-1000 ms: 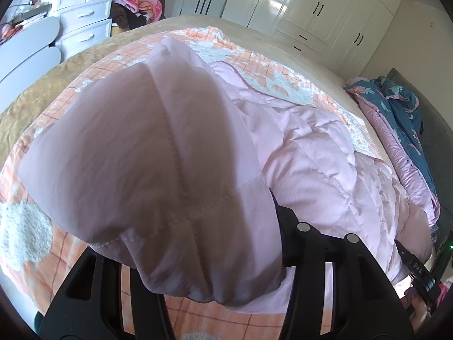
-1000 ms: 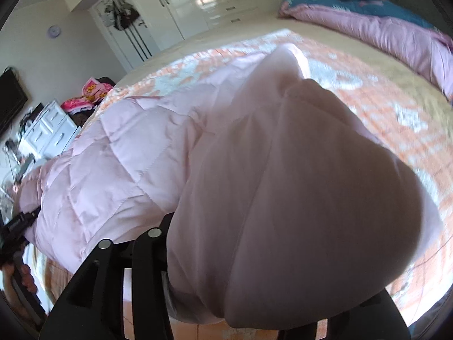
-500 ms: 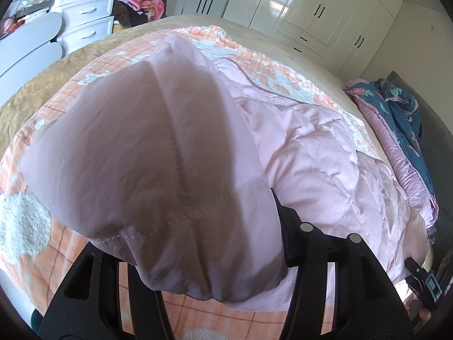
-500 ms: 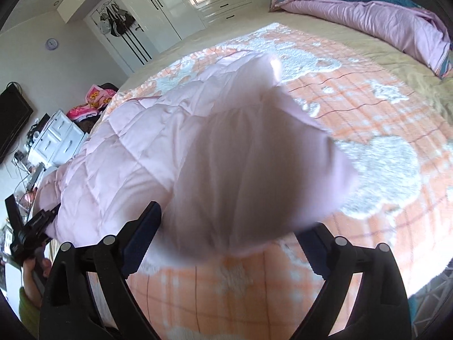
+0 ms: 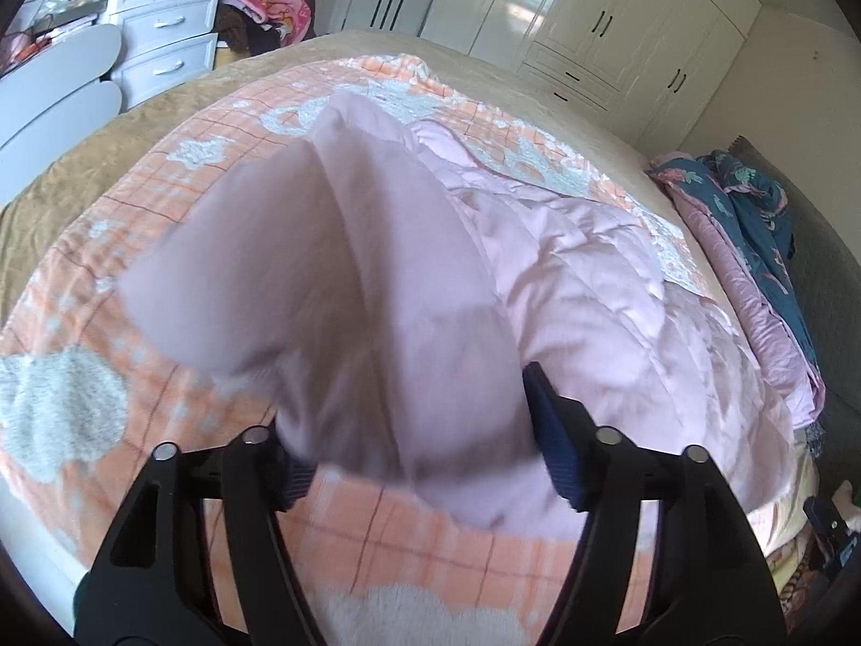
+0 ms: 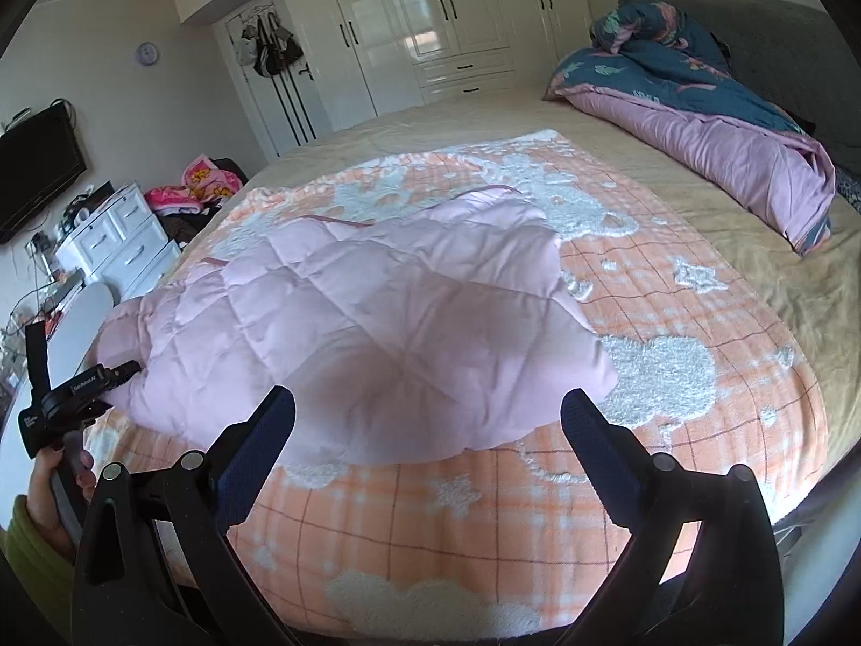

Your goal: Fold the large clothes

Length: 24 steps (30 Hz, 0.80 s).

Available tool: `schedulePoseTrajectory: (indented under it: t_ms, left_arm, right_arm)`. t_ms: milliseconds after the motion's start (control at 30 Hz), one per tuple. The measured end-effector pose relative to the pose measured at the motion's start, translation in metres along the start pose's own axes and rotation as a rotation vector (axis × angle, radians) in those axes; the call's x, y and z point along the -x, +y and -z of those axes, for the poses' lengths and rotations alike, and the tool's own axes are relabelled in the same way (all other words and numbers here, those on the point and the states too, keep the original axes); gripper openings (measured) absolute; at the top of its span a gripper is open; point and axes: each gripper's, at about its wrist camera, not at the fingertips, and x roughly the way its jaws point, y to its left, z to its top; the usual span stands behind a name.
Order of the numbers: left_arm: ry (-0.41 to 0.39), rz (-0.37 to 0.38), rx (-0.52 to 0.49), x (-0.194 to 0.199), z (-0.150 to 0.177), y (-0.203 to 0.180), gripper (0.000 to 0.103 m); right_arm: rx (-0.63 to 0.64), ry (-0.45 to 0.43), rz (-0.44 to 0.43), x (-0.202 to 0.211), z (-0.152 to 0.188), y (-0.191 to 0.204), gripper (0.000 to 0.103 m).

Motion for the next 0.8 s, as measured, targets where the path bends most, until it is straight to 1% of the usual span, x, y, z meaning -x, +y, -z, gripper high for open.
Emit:
schedulePoseTrajectory:
  t_ms: [67,100,167,233,300,333,367,633,800]
  left_arm:
    - [-0.004,-0.002,-0.017,0.011,0.002,-0.001,0.067]
    - [-0.008,-0.001,-0.026,0.018,0.005,-0.003,0.071]
    - [-0.023,0.001,-0.046,0.031,0.009,-0.006,0.071]
    - [-0.061,0.001,-0.087,0.051,0.012,-0.012,0.071]
    - [-0.085,0.014,-0.108,0.066,0.013,-0.017,0.073]
    - [-0.094,0.020,-0.117,0.072,0.014,-0.020,0.077]
    - [-0.105,0.023,-0.128,0.081,0.016,-0.022,0.095]
    - [-0.176,0.079,-0.203,0.126,0.023,-0.050,0.094]
    - [-0.218,0.088,-0.253,0.146,0.034,-0.066,0.094]
  right_arm:
    - [0.017,-0.008,-0.010,0.007,0.002,0.008,0.099]
    - [0.023,-0.013,-0.012,0.010,0.003,0.012,0.099]
    - [0.040,-0.028,-0.019,0.018,0.004,0.019,0.099]
    - [0.055,-0.044,-0.020,0.026,0.005,0.025,0.099]
    - [0.068,-0.065,-0.021,0.035,0.005,0.030,0.099]
    - [0.074,-0.076,-0.025,0.040,0.005,0.033,0.099]
    - [0.078,-0.087,-0.022,0.044,0.004,0.034,0.099]
    - [0.147,-0.206,-0.019,0.088,0.003,0.055,0.099]
    - [0.196,-0.259,-0.026,0.111,0.006,0.069,0.099]
